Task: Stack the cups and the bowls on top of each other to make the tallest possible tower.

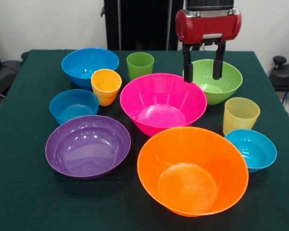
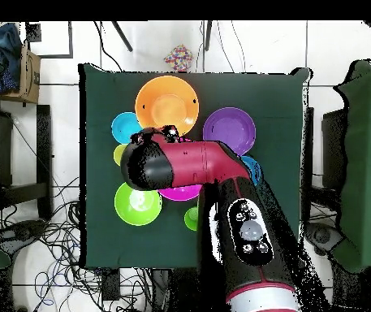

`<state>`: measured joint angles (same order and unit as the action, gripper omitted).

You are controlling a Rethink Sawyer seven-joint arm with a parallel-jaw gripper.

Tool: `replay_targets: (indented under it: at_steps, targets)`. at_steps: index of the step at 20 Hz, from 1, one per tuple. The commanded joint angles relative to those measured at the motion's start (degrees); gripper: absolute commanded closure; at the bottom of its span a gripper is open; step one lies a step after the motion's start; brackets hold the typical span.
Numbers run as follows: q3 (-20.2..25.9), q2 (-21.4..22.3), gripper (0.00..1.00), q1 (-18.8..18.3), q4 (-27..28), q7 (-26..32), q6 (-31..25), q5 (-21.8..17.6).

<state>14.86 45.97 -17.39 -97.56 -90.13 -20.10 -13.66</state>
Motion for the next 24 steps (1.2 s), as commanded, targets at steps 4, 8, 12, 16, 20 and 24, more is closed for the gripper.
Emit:
replay_targets:
  at_steps: [4, 8, 12, 16, 20, 24]
  targets:
    - [0.6, -6.7, 0.0, -1.1, 4.1, -2.2, 0.4, -3.4]
    - [-0.8, -8.7, 0.0, -1.5, 3.8, -2.8, 5.1, -5.6]
    - [-1.9, -9.9, 0.0, -1.1, 4.3, -3.5, 6.4, -6.1]
    - [-3.2, -9.4, 0.0, 1.2, 4.3, -5.1, 5.6, -5.1]
    - [-4.8, -8.5, 0.0, 2.4, 1.5, -6.8, 8.0, -5.2]
    - [-5.3, -6.2, 0.0, 3.0, 0.5, -7.6, 6.0, -3.5]
